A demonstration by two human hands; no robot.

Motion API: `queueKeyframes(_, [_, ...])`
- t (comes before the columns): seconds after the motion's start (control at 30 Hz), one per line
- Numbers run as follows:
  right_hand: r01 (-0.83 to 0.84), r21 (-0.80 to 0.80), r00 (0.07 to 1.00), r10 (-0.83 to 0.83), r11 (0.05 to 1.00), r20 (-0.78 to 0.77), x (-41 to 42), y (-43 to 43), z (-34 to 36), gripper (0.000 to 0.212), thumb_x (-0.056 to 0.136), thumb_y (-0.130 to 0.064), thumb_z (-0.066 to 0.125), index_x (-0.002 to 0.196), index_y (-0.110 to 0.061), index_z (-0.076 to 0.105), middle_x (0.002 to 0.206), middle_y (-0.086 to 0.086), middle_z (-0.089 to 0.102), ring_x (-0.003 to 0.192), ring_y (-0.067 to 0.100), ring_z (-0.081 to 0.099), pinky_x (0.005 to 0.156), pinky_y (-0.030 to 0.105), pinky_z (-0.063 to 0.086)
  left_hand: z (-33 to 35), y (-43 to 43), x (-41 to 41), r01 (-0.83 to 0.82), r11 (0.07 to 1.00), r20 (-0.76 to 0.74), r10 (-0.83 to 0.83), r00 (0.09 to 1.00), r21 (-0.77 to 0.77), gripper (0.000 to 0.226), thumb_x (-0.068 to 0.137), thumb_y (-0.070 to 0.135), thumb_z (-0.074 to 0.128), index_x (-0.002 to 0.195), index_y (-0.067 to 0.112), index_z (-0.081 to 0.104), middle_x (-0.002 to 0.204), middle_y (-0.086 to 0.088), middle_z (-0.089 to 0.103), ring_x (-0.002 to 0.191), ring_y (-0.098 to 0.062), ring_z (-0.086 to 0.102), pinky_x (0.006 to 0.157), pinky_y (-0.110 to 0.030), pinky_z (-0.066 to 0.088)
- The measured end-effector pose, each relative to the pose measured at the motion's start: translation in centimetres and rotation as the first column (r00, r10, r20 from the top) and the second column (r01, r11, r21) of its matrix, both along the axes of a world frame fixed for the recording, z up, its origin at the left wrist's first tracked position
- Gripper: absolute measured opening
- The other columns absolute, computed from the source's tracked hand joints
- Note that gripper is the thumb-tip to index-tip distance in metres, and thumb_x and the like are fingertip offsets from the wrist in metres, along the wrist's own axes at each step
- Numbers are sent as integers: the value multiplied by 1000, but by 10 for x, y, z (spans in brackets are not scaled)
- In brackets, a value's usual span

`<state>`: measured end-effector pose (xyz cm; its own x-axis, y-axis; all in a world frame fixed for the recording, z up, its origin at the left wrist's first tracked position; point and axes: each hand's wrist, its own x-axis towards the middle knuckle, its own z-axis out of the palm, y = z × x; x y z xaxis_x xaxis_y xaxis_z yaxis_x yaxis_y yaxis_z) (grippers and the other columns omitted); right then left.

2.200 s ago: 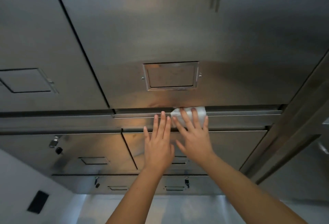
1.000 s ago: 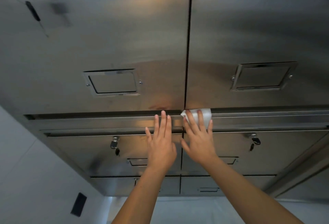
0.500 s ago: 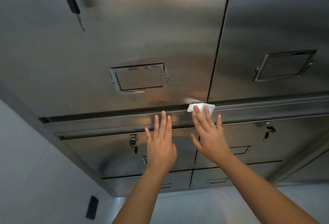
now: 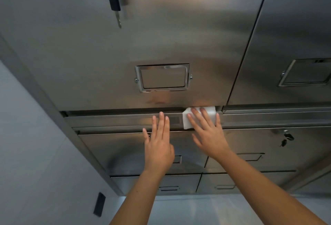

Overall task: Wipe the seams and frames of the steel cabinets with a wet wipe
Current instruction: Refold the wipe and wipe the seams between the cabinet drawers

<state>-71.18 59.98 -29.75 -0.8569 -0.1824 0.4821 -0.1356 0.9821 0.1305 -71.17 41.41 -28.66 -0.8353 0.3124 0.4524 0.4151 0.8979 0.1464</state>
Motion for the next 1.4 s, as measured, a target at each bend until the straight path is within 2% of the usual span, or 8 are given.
queueKeyframes(0.13, [26,-73,999,-28,997,-26,-9,-27,-4,83,66,-32,76,137,-15,37,144,10,29,133,37,26,96,69,27,-8,1,-2,-13,1000,-21,13,1000,0,96,54,5,72,141,7,29,151,-7,24,139,-26,16,97,-60,18])
queueKeyframes(0.27, [-31,-66,998,27,997,-53,-20,-58,-6,89,63,-37,77,138,-15,36,143,9,30,130,37,27,97,67,23,-10,4,-7,-72,997,-2,72,997,13,75,72,15,45,144,10,25,154,-2,15,144,-21,-2,101,-58,15])
queueKeyframes(0.43, [-84,71,988,92,994,-121,-21,-12,-13,79,67,-28,74,139,-18,42,143,7,34,128,29,34,97,63,33,0,14,-13,-75,997,-25,74,997,-10,95,55,2,72,141,6,30,150,-13,29,138,-30,22,97,-61,16])
queueKeyframes(0.63, [-61,31,979,66,998,-191,-15,5,-23,63,79,-32,46,140,-16,36,147,9,29,133,34,30,102,65,19,0,24,-16,-108,994,-14,108,994,-22,94,58,4,74,141,5,29,151,-15,27,137,-34,28,96,-61,18])
queueKeyframes(0.87, [-153,16,982,153,988,-106,-38,-73,-14,62,83,-38,37,141,-16,34,148,8,28,133,34,28,105,63,17,-10,14,-20,-246,969,36,247,968,-14,65,84,22,34,146,8,20,156,-5,1,144,-21,-1,103,-58,13])
queueKeyframes(1.07, [-185,145,959,211,972,-189,-35,-38,-22,65,78,-26,40,140,-10,39,149,9,27,134,31,29,108,57,12,-12,-13,-20,-270,963,65,270,961,-10,102,55,0,75,143,6,23,151,-15,23,137,-34,24,98,-59,19])
queueKeyframes(1.27, [-82,39,974,89,996,-209,-36,-82,-25,66,78,-31,51,139,-9,37,147,13,29,132,40,29,102,65,16,-8,-53,-33,-212,977,41,213,976,-39,100,55,5,76,142,4,26,150,-15,26,135,-35,29,96,-60,19])
queueKeyframes(1.4, [-96,33,988,99,995,-121,-55,-156,-15,81,71,-36,67,140,-12,34,147,10,28,133,37,29,100,64,28,-3,-92,-42,-193,981,31,193,981,0,99,57,2,71,143,7,23,151,-12,21,143,-22,7,96,-63,14])
